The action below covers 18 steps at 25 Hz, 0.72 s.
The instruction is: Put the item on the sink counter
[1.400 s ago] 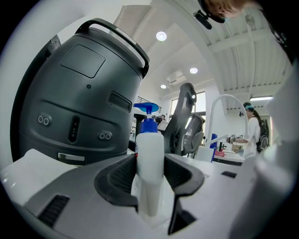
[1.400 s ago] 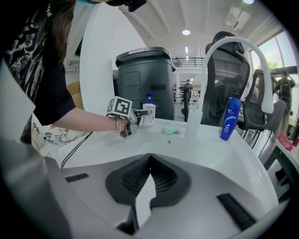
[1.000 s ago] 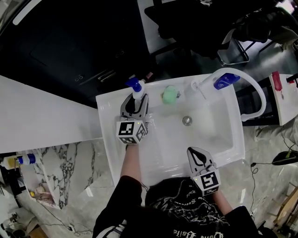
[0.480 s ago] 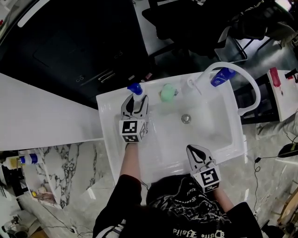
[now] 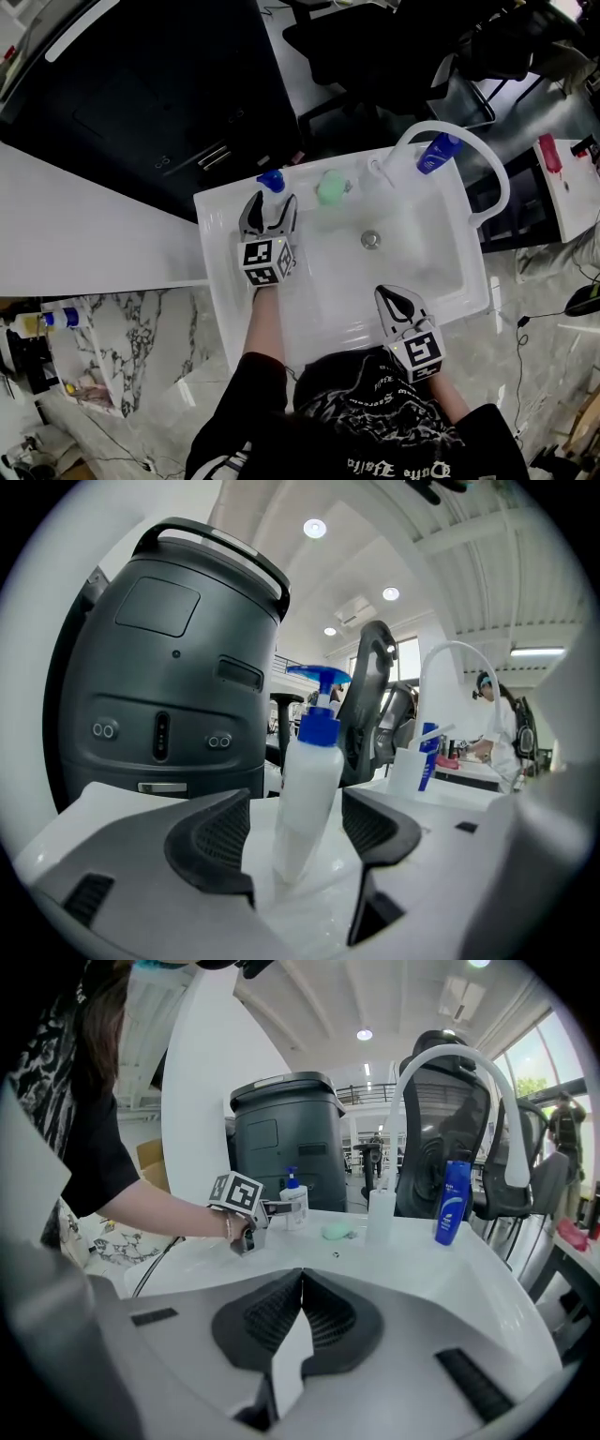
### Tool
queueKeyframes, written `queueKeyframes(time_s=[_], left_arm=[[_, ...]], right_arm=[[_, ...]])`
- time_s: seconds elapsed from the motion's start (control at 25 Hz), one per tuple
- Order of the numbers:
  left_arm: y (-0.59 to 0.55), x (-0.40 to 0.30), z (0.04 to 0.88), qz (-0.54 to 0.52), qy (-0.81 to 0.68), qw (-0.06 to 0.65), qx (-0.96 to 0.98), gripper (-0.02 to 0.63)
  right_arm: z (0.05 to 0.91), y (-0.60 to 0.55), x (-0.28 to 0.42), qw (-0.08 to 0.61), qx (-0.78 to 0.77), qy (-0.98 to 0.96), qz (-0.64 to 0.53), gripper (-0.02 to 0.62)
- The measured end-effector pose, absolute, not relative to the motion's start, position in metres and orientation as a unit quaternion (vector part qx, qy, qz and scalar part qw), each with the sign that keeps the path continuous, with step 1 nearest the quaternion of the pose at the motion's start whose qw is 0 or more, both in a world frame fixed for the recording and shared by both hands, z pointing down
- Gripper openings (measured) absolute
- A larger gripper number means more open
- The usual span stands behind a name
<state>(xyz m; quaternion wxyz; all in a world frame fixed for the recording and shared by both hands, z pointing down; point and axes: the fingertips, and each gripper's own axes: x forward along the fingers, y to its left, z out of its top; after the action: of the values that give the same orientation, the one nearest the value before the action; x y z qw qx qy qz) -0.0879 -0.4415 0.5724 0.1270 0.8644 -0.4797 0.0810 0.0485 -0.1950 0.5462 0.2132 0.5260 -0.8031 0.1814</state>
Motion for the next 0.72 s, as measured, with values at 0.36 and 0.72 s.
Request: queueKeyframes(time_s=[0.36, 0.72], left_arm=[[-0.375, -0.108, 0.535, 0.081, -0.507, 0.108, 0.852, 0.291], [-0.285, -0.086, 0.491, 0.067, -0.493, 0.078, 0.864, 0.291]], right_arm=[[0.526, -0.206, 0.070, 0.160, 0.533, -0.814, 0.164, 0.000], [0.514, -0.208, 0.081, 0.121, 0.521, -0.833, 0.140, 0.000]])
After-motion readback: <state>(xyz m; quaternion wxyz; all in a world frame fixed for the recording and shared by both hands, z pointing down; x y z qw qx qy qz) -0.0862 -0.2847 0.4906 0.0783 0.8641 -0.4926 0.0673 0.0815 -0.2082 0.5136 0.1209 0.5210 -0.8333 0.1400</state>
